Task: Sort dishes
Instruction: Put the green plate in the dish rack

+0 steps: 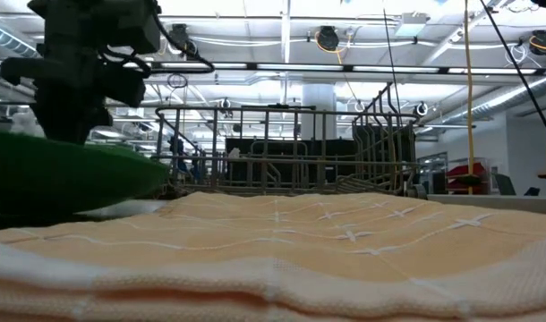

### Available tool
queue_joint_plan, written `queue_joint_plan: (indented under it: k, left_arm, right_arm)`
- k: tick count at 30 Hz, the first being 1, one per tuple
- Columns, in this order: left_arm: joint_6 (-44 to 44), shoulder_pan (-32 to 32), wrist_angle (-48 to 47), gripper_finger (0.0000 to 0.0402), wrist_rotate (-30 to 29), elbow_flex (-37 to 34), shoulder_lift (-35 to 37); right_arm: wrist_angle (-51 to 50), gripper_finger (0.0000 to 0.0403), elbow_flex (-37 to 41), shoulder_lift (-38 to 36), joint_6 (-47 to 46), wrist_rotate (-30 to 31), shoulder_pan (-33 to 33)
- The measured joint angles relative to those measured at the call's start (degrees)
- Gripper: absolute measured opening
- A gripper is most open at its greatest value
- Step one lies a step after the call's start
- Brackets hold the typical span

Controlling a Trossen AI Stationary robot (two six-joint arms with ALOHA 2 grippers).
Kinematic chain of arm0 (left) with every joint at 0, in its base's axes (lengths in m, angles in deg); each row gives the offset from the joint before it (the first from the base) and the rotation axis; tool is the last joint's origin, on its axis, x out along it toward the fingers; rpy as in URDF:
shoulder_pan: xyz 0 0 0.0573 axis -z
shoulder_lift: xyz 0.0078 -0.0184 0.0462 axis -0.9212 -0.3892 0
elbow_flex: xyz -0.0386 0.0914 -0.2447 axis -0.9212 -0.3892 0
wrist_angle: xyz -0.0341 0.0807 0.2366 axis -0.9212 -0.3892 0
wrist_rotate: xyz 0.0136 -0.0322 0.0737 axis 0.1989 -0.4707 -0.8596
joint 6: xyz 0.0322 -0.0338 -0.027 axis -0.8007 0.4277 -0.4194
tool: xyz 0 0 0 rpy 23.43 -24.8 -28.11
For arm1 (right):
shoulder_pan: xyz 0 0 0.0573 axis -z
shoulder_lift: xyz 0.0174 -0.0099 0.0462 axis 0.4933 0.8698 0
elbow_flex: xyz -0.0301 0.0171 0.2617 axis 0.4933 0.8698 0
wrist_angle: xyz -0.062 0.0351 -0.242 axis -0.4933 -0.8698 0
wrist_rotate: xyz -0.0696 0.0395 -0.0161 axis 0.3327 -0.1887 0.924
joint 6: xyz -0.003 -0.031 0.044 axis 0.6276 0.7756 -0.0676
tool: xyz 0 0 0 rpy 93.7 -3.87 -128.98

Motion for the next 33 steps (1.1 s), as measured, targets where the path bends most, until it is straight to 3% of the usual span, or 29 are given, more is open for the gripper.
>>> queue_joint_plan:
  k: [16,26,30,33]
  left_arm:
    - [-3.8,0.1,-16.7,0.0011,-8.7,18.5,3.3]
    - [-3.9,0.0,-28.2,0.0011,-9.3,32.5,3.3]
    - [-6.7,0.0,-27.9,0.0011,-16.0,38.2,3.3]
    - [-12.0,0.0,-24.2,0.0011,-24.5,41.5,3.3]
  right_arm:
    - [0.0,0.0000,0.0,0.0,0.0,0.0,0.0]
    - [-0.2,0.0000,0.0,0.0,0.0,0.0,0.0]
    - [-0.2,0.0000,0.0,0.0,0.0,0.0,0.0]
    - [-0.2,0.0000,0.0,0.0,0.0,0.0,0.0]
